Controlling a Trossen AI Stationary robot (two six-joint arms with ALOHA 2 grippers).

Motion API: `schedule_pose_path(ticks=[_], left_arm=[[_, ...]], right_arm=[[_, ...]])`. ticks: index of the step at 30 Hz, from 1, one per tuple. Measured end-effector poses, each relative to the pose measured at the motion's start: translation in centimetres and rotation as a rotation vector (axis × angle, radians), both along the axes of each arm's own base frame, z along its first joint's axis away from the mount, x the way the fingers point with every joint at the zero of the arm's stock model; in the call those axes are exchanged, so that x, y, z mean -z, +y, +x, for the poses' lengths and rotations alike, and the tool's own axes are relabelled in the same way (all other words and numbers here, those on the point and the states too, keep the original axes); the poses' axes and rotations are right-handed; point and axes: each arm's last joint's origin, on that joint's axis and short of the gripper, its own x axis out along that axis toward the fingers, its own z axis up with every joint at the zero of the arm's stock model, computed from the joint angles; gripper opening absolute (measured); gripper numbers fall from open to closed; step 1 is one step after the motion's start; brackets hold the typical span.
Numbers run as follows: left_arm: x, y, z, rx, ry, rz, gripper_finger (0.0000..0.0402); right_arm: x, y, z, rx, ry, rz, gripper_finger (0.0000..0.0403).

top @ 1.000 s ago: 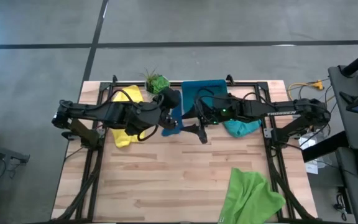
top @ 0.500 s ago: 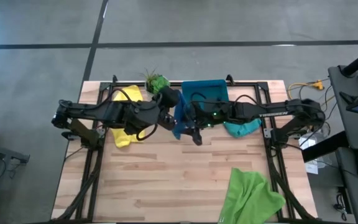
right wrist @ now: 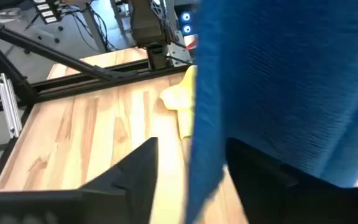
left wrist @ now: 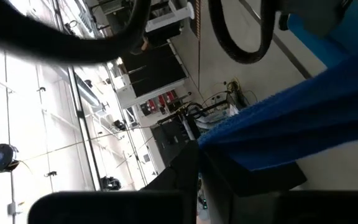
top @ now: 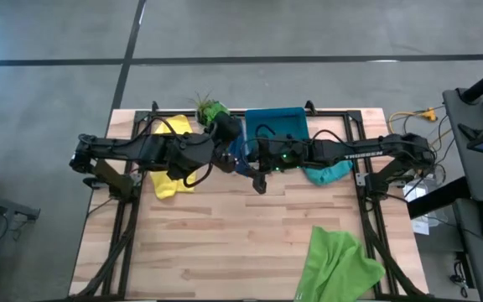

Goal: Fold microfiber towels
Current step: Fold the dark blue microfiber towel into the dark blue bin

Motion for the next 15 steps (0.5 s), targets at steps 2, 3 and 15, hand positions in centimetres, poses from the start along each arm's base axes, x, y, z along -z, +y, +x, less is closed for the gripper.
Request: schedule_pose_path(ticks=[2,3,15], left_arm=[[0.0,0.2,0.0,-0.008,0.000,0.000,0.0000],[0.0,0.4,0.0,-0.011,0.000,0.000,0.0000],[-0.4,1.8,-0.4,-0.059,-0.035,-0.021,0.0000]], right_arm=[[0.2,0.0,-0.1,-0.003,0.021,-0.005,0.0128],[0.3,0.0,-0.2,-0.003,0.037,-0.005,0.0111],[-1.8,0.0,-3.6,0.018,0.124,-0.036,0.0009]])
